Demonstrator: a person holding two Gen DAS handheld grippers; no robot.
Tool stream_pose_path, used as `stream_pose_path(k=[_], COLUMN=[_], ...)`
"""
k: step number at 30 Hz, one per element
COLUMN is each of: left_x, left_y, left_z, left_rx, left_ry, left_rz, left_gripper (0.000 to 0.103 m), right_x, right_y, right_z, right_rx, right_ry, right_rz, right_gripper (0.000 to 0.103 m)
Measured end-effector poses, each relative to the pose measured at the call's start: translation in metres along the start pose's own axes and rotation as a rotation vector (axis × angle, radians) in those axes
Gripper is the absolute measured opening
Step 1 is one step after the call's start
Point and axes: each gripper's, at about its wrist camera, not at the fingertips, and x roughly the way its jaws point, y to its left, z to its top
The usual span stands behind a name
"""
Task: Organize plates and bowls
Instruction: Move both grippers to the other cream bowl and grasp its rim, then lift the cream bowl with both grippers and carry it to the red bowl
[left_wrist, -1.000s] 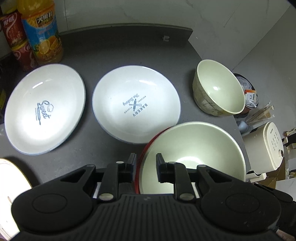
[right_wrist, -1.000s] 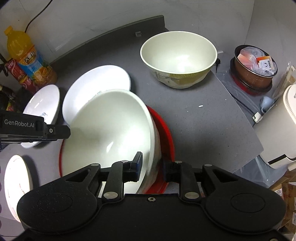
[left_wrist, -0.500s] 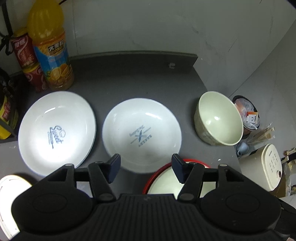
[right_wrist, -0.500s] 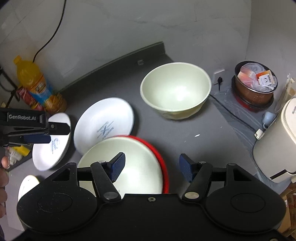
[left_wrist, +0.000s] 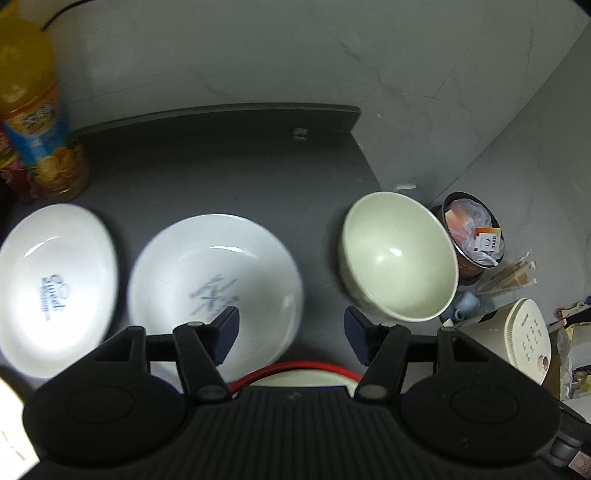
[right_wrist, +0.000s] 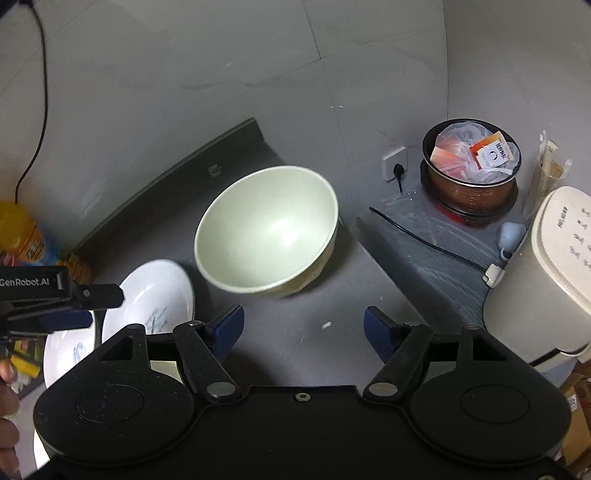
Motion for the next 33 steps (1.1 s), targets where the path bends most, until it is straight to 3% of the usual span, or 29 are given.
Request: stream_pose_path(k=[7, 15, 20, 24, 27, 28, 29, 31, 33], left_x=[0.037, 0.074, 0.094, 0.109, 0.119, 0.123, 0.125, 0.13, 0.129], left_y=[-0.02, -0.033, -0.036, -0.035, -0.036, -0.038, -0.039, -0.04, -0.044], left_z=[0.012, 0.024, 0.029, 0.031, 0.03, 0.029, 0.028, 0.027, 0.027], left_rx=[-0.037, -0.07, -0.107, -0.162, -0.166, -0.154, -0.151, -0.157, -0.147], left_ry=[0.03, 0.052, 0.047, 0.074, 0.103, 0.11, 0.117, 0.143, 0.158], left_rz=[-0.032, 0.008, 0.023, 0.009, 0.014, 0.017, 0.014, -0.008, 0.011], left_gripper=[0.061, 0.061, 0.06, 0.049, 0.029, 0.021, 0.02, 0.01, 0.009], right_x=[0.028, 0.065, 0.088, 0.102, 0.11, 0.111, 0.111, 0.108, 0.102], right_y=[-0.021, -0.025, -0.026, -0.029, -0.03, -0.03, -0.029, -0.024, -0.02], right_z=[0.022, 0.036, 0.037, 0.037, 0.035, 0.035, 0.035, 0.035, 0.034], right_rx=[0.049, 0.081, 0.09, 0.12, 0.15, 0.158, 0.16, 0.13, 0.101], right_ry=[0.001, 0.03, 0.079, 0.143, 0.176, 0.184, 0.188, 0.191, 0.177], right_rz=[0.031, 0.042, 0.032, -0.013, 0.04, 0.063, 0.082, 0.068, 0.065], right_gripper=[0.071, 0.07, 0.06, 0.053, 0.038, 0.029, 0.02, 0.019, 0.019])
